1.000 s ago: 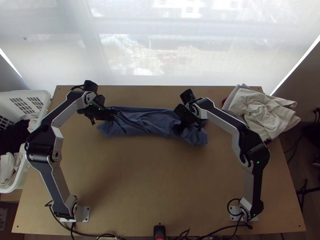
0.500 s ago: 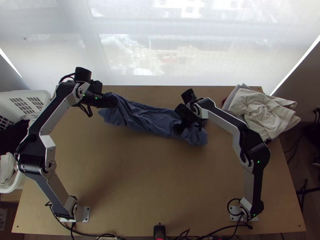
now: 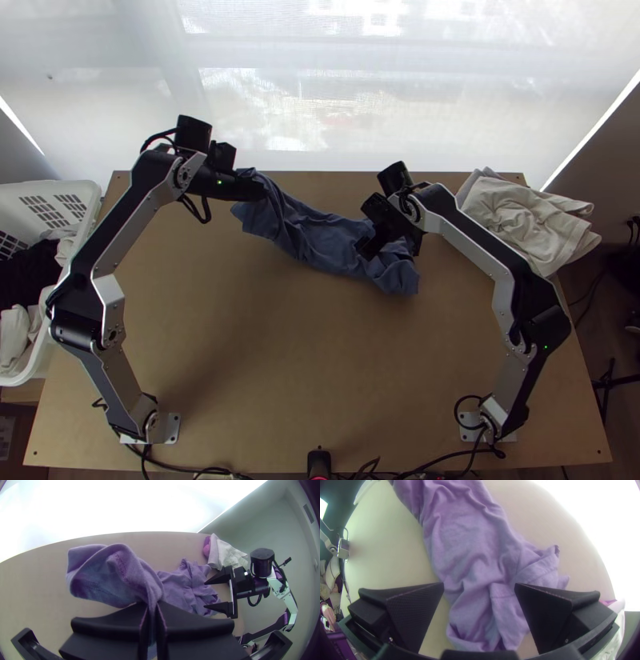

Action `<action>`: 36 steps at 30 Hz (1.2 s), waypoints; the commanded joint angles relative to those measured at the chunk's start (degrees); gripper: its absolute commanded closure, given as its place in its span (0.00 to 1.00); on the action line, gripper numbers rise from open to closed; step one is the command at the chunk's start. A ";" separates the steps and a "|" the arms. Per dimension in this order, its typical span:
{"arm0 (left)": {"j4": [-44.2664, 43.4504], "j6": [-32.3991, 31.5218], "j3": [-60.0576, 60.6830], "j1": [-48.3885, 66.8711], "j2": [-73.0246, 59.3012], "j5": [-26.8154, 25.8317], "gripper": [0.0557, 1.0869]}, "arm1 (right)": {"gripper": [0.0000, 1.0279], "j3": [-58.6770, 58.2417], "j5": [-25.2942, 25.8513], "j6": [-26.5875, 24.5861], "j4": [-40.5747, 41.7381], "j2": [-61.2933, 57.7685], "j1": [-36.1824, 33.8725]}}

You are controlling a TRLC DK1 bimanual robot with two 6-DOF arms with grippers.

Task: Fold the t-shirt

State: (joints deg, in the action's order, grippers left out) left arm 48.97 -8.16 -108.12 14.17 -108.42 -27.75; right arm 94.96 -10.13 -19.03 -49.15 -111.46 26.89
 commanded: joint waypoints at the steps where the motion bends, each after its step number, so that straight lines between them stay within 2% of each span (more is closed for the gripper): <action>1: -0.10 -0.45 -3.86 4.81 -2.58 -0.55 0.97 | 0.04 0.58 -0.42 -0.22 -5.70 8.63 -2.37; 7: -0.63 -1.86 -6.76 8.77 -3.38 -2.22 0.97 | 0.04 -0.48 -0.50 0.83 -7.54 15.22 -6.59; 18: -5.38 -4.58 -11.59 17.11 -9.44 -3.45 0.97 | 0.04 -11.20 -0.50 2.50 -7.54 25.33 -13.54; 25: -12.58 -7.66 -13.70 22.48 -13.31 -3.28 0.97 | 0.04 -14.01 -0.50 2.77 -7.54 27.08 -14.24; 36: -15.40 -8.36 -15.46 26.96 -20.43 -3.19 0.97 | 0.04 -16.21 -0.42 2.85 -7.63 29.02 -14.94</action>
State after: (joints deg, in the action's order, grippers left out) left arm 35.79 -16.10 -122.34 38.48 -124.77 -31.07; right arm 80.49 -10.52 -16.29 -56.77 -83.83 12.45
